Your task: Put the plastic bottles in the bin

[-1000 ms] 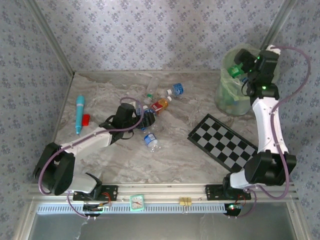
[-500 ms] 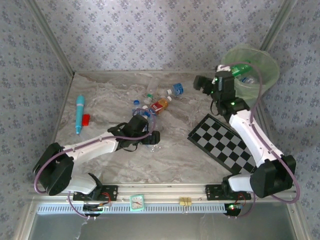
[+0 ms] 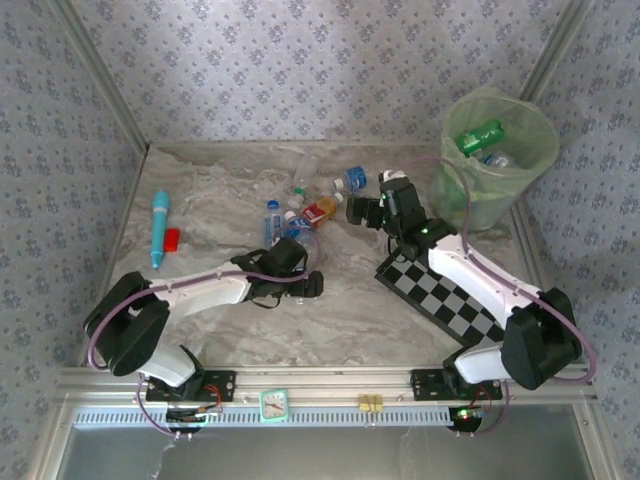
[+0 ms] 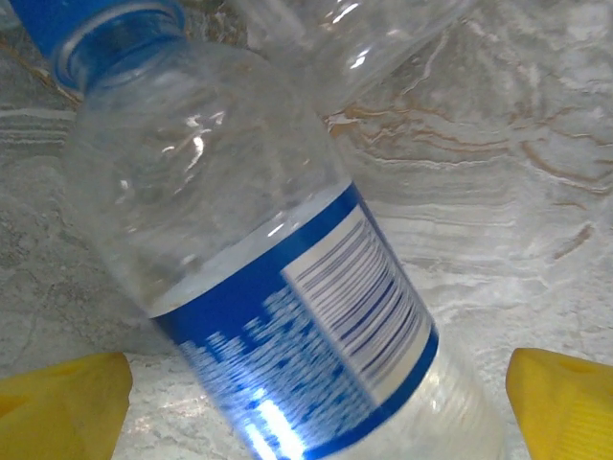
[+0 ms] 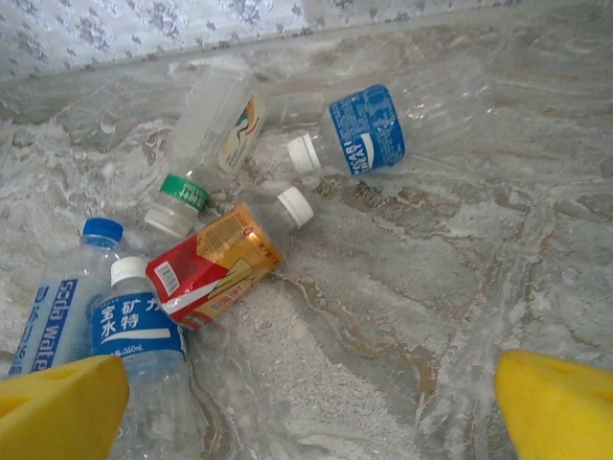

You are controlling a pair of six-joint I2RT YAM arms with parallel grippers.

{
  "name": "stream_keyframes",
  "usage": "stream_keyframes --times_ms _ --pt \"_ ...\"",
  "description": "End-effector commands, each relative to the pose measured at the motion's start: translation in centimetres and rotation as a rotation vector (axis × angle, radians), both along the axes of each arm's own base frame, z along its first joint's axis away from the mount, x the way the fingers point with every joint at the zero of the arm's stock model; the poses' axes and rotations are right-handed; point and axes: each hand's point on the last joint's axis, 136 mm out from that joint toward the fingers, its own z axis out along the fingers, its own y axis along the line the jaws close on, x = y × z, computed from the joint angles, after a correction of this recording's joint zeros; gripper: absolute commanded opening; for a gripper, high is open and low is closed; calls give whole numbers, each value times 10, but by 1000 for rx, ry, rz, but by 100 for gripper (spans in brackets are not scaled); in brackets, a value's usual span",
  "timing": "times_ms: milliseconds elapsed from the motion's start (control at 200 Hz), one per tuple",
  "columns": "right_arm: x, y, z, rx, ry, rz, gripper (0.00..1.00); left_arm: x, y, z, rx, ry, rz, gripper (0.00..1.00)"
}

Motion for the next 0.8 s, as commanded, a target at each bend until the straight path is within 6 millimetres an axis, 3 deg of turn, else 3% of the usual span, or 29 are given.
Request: stream_keyframes --times_ms 0,480,795 --pt "1 8 -3 24 3 14 100 12 -10 8 -17 -34 23 100" --pt "6 15 -4 27 5 29 100 -6 17 -23 119 40 13 96" --pt "8 18 -3 27 6 32 100 -13 27 -27 138 39 1 77"
